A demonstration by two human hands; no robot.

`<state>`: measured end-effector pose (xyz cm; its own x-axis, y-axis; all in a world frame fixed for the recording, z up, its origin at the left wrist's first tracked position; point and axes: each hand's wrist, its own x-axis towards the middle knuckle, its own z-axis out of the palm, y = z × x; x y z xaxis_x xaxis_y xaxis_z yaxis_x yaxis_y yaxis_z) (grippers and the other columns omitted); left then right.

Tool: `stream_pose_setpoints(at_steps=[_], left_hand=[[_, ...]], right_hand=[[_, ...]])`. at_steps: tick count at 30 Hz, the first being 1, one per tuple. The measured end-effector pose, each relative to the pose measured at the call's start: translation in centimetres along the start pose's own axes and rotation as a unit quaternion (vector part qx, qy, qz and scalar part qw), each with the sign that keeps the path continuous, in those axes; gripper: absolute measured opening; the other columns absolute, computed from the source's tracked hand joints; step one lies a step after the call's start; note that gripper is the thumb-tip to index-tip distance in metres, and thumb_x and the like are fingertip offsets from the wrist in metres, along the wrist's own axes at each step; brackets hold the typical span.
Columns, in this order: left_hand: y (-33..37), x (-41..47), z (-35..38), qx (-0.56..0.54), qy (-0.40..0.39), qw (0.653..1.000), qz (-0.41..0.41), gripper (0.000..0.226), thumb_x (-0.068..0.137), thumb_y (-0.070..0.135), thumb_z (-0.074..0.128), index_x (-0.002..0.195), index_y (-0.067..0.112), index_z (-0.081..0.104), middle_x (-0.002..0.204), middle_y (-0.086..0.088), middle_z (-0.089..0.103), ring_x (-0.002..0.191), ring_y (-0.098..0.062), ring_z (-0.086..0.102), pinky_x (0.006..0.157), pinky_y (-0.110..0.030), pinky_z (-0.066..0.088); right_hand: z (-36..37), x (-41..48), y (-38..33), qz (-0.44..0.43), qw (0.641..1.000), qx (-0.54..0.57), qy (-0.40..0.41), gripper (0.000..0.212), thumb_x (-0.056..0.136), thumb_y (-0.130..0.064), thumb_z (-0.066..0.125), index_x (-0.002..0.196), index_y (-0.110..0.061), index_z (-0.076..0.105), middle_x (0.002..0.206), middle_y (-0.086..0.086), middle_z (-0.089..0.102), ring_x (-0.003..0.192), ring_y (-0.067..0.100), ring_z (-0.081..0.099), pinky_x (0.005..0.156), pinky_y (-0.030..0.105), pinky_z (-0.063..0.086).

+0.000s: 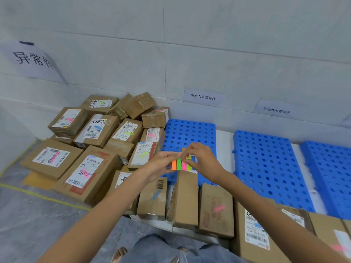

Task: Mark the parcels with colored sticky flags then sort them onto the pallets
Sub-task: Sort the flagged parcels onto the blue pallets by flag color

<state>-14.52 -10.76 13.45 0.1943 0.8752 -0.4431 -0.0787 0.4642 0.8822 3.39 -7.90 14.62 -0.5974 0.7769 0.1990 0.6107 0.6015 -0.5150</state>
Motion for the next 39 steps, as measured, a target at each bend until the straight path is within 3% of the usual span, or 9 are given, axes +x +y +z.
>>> stream_pose_setpoints(at_steps=[5, 16, 20, 23, 25, 28, 30, 36, 39], left_hand=[[0.5, -0.5, 1.1, -0.049, -0.031, 0.998, 0.018, 0.034, 0.083, 0.012, 0.068, 0.116, 0.008, 0.060, 0.117, -0.008, 0.064, 0.104, -0.019, 0.065, 0.087, -0.035, 0.056], [0.1, 0.0, 2.3, 0.024, 0.023, 0.999, 0.033, 0.049, 0.079, -0.006, 0.069, 0.119, 0.018, 0.055, 0.111, -0.010, 0.064, 0.101, -0.019, 0.066, 0.078, -0.030, 0.058], [-0.7, 0.1, 0.8, 0.053, 0.019, 0.998, 0.009, 0.047, 0.079, -0.008, 0.068, 0.116, 0.018, 0.054, 0.107, -0.010, 0.066, 0.093, -0.018, 0.068, 0.074, -0.031, 0.059], [-2.1, 0.2, -1.2, 0.093, 0.077, 0.993, -0.018, 0.049, 0.080, -0.010, 0.065, 0.117, 0.018, 0.050, 0.117, -0.015, 0.056, 0.098, -0.024, 0.063, 0.060, -0.023, 0.058], [-3.9, 0.5, -2.9, 0.162, 0.125, 0.977, -0.055, 0.056, 0.080, -0.011, 0.065, 0.125, 0.016, 0.046, 0.122, -0.013, 0.049, 0.106, -0.028, 0.058, 0.058, -0.024, 0.057], [-7.1, 0.8, -4.7, 0.282, 0.164, 0.939, -0.111, 0.061, 0.078, -0.010, 0.066, 0.131, 0.013, 0.043, 0.124, -0.011, 0.047, 0.109, -0.025, 0.053, 0.079, -0.036, 0.056], [-8.9, 0.7, -5.3, 0.343, 0.171, 0.914, -0.131, 0.059, 0.080, -0.006, 0.065, 0.131, 0.013, 0.042, 0.126, -0.010, 0.049, 0.109, -0.023, 0.051, 0.084, -0.033, 0.052], [-11.1, 0.6, -4.9, 0.461, 0.165, 0.867, -0.094, 0.052, 0.086, 0.011, 0.063, 0.134, 0.014, 0.042, 0.135, -0.012, 0.043, 0.121, -0.027, 0.048, 0.096, -0.030, 0.040], [-11.2, 0.7, -4.6, 0.556, 0.194, 0.808, -0.038, 0.046, 0.086, 0.019, 0.061, 0.130, 0.016, 0.045, 0.133, -0.012, 0.040, 0.122, -0.029, 0.041, 0.100, -0.035, 0.038]], right_hand=[[0.0, 0.0, 0.1, 0.043, 0.998, 0.039, 0.020, 0.003, 0.084, -0.026, 0.067, 0.087, -0.026, 0.066, 0.088, -0.015, 0.054, 0.089, 0.006, 0.048, 0.090, 0.035, 0.042], [-0.9, 0.1, 0.4, 0.100, 0.991, 0.082, 0.019, 0.003, 0.086, -0.017, 0.066, 0.083, -0.017, 0.067, 0.084, -0.005, 0.059, 0.080, 0.007, 0.054, 0.077, 0.021, 0.044], [-0.7, 0.3, 1.1, 0.200, 0.950, 0.205, 0.125, 0.007, 0.088, -0.012, 0.062, 0.081, -0.013, 0.062, 0.077, -0.004, 0.064, 0.072, 0.005, 0.057, 0.070, 0.009, 0.043], [-0.6, -0.4, 2.2, 0.228, 0.920, 0.267, 0.171, 0.010, 0.089, -0.013, 0.061, 0.080, -0.018, 0.061, 0.068, -0.002, 0.067, 0.064, 0.008, 0.062, 0.062, 0.019, 0.048], [0.2, -1.7, 2.3, 0.207, 0.935, 0.268, 0.102, 0.009, 0.089, -0.016, 0.062, 0.081, -0.018, 0.062, 0.067, -0.001, 0.070, 0.062, 0.006, 0.063, 0.063, 0.025, 0.052], [2.7, -4.0, 2.3, 0.157, 0.954, 0.254, -0.023, 0.005, 0.087, -0.015, 0.064, 0.083, -0.013, 0.066, 0.072, -0.003, 0.071, 0.071, 0.010, 0.066, 0.078, 0.025, 0.053], [4.2, -5.1, 2.6, 0.141, 0.958, 0.243, -0.062, 0.002, 0.085, -0.012, 0.067, 0.083, -0.012, 0.068, 0.073, -0.005, 0.069, 0.072, 0.007, 0.065, 0.078, 0.019, 0.051], [6.0, -6.6, 3.3, 0.184, 0.936, 0.292, -0.072, 0.005, 0.081, -0.015, 0.071, 0.086, -0.013, 0.072, 0.081, 0.001, 0.072, 0.077, 0.012, 0.067, 0.079, 0.023, 0.054], [6.6, -7.0, 3.6, 0.219, 0.931, 0.288, -0.050, 0.004, 0.079, -0.018, 0.073, 0.081, -0.016, 0.071, 0.077, -0.002, 0.071, 0.075, 0.011, 0.066, 0.075, 0.023, 0.054]])
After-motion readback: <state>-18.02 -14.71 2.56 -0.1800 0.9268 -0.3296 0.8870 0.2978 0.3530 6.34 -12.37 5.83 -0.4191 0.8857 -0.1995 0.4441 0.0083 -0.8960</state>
